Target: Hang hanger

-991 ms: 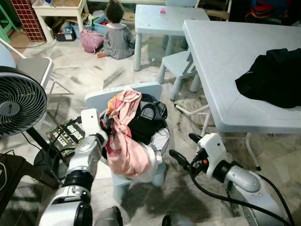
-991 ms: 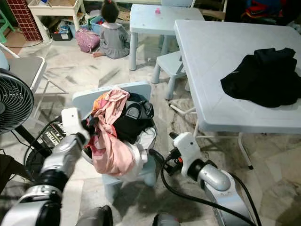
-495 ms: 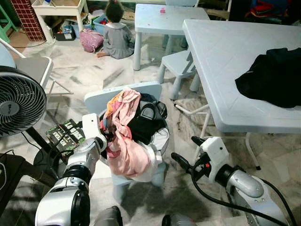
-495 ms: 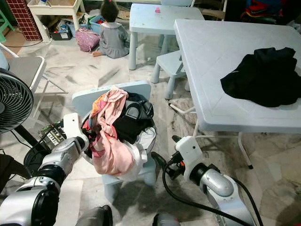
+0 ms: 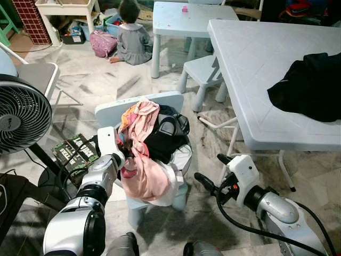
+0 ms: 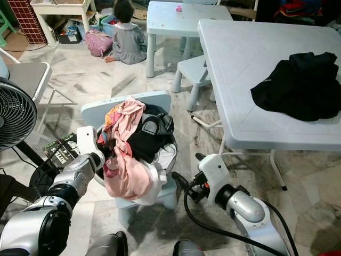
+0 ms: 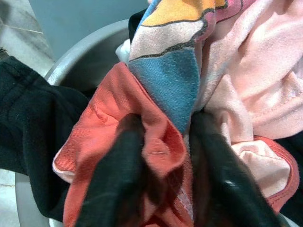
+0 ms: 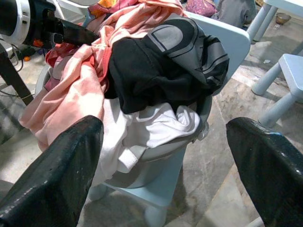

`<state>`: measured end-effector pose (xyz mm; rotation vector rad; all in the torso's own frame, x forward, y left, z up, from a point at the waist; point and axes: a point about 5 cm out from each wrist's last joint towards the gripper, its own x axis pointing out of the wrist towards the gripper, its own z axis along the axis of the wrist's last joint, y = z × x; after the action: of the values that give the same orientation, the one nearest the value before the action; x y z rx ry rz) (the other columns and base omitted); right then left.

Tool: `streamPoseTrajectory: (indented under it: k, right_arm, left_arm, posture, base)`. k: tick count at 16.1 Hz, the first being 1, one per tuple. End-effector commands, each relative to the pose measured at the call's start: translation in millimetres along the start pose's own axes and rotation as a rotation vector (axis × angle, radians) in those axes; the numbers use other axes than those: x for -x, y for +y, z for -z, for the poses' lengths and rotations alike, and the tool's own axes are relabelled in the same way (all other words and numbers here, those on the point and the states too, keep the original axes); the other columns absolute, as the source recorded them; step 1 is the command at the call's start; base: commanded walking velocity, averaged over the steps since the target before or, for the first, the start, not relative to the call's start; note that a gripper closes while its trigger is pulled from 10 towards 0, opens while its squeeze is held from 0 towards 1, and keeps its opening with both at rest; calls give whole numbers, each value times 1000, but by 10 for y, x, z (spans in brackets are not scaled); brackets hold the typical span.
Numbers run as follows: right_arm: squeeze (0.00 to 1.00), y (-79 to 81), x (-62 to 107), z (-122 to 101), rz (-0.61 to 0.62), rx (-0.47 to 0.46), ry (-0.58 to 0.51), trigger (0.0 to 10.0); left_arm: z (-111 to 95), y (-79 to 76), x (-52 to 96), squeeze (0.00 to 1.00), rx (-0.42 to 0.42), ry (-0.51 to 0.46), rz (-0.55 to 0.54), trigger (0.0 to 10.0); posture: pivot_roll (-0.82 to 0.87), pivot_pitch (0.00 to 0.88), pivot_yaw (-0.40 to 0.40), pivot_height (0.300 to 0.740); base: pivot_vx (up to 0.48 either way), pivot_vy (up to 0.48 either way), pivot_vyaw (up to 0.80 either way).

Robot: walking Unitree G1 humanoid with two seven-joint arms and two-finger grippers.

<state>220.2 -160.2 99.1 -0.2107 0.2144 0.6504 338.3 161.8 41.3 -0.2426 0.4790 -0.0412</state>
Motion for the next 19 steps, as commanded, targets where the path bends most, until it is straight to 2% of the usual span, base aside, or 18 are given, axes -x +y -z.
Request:
streamPoseTrajectory:
  k: [1, 5, 8, 11, 12, 13, 14, 15, 16, 17, 18, 19]
  right_arm:
    - [0, -18, 1, -34, 4, 17, -5, 10000]
    - [0, -32, -6, -30, 10, 18, -5, 10000]
    - [0, -18, -24, -33, 12, 14, -13, 10000]
    - [0, -90, -96, -48, 53, 2, -34, 10000]
    - [0, -128, -132, -60, 72, -5, -45, 10000]
    - [0, -146, -159, -72, 85, -7, -53, 10000]
    - [0, -168, -224, -100, 110, -12, -75, 10000]
    - [0, -174, -267, -112, 123, -7, -88, 10000]
    - [0, -178, -279, -113, 127, -6, -92, 10000]
    - [0, -204, -297, -115, 145, -10, -99, 10000]
    - [0, -220, -305, -114, 157, -15, -102, 10000]
    - [0, -254, -331, -101, 189, -33, -110, 10000]
  left_arm:
    - [6, -34, -10, 0, -15, 10, 12, 0]
    - [-7, -45, -12, 0, -28, -9, 14, 0]
    - [-72, -1, -7, 0, -42, -65, -34, 0]
    - [-290, 54, 18, 0, -28, -217, -92, 0]
    - [-416, 69, 38, 0, -55, -296, -117, 0]
    - [-535, 28, 54, 0, -72, -368, -95, 0]
    - [-783, -118, 104, 0, -94, -519, -10, 0]
    - [-940, -295, 175, 0, -98, -622, 104, 0]
    - [-964, -345, 196, 0, -92, -642, 138, 0]
    - [-969, -499, 275, 0, -58, -664, 270, 0]
    - [-932, -565, 317, 0, -62, -651, 329, 0]
    - [-737, -690, 440, 0, -91, -575, 459, 0]
  posture:
    - [-152, 123, -44, 740]
    - [-152, 118, -42, 740]
    - [-145, 112, -38, 740]
    - [-114, 99, -32, 740]
    - [-108, 97, -31, 740]
    - [-96, 93, -28, 740]
    - [-83, 89, -25, 740]
    - [-67, 84, -16, 740]
    - [-64, 84, -15, 740]
    - [-57, 83, -11, 740]
    - [-44, 83, -7, 740]
    - [-31, 83, -4, 740]
  base:
    - [0, 0, 0]
    - [0, 0, 0]
    - [0, 0, 0]
    - [0, 0, 0]
    - [0, 0, 0]
    - [0, 0, 0]
    - [0, 0, 0]
    - [0, 0, 0]
    - [0, 0, 0]
    - [0, 0, 0]
    - [0, 0, 0]
    - [0, 0, 0]
